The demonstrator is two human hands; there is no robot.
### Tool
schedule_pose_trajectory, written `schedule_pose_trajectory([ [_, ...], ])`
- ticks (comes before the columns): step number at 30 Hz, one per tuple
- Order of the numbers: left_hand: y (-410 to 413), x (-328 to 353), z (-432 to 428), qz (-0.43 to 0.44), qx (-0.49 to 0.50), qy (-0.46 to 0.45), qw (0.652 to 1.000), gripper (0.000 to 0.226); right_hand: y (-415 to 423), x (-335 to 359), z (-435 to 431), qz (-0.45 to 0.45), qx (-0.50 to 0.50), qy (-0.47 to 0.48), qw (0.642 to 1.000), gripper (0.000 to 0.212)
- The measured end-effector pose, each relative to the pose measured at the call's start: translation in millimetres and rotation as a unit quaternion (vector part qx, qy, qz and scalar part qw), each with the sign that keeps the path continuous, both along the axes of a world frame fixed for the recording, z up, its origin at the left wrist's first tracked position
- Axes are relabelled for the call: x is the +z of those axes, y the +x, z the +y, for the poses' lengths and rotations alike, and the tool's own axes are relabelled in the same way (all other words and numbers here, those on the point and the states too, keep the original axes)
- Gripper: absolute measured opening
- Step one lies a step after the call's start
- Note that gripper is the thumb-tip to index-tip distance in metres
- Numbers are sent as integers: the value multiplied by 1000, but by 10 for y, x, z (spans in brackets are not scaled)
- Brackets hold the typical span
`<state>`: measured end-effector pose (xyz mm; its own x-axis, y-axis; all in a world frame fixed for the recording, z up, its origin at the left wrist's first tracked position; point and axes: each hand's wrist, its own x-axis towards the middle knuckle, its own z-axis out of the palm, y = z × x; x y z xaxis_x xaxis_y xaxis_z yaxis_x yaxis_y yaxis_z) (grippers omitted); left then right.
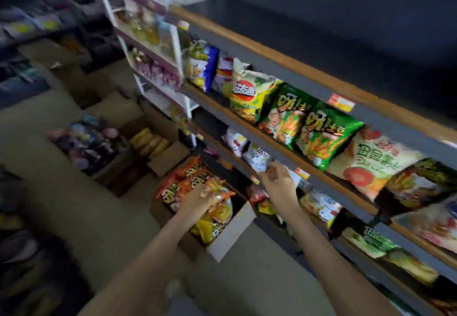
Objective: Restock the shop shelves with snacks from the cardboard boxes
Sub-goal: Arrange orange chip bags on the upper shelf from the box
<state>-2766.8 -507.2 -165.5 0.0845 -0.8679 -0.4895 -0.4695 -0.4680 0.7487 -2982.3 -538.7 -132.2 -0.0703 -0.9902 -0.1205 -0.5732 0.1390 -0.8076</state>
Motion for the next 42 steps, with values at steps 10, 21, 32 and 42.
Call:
schedule_pose_trajectory([
  [10, 2130, -608, -313, -66, 120, 106, 985, 31, 1667, -868, -664, 14, 4, 163, 987, 52],
  [21, 2387, -1430, -1082, -24, 184, 162, 969, 36, 1727, -1692, -1453, 66, 31, 267, 961, 59],
  [32, 1845, -3687, -1209, 132, 251, 199, 938, 51, 1728, -3701, -1817, 314, 215, 313, 870, 134],
  [42, 1580, -4183, -1508, 101, 328, 163, 925, 127, 1793, -4047, -1832, 325, 149, 208, 910, 115],
])
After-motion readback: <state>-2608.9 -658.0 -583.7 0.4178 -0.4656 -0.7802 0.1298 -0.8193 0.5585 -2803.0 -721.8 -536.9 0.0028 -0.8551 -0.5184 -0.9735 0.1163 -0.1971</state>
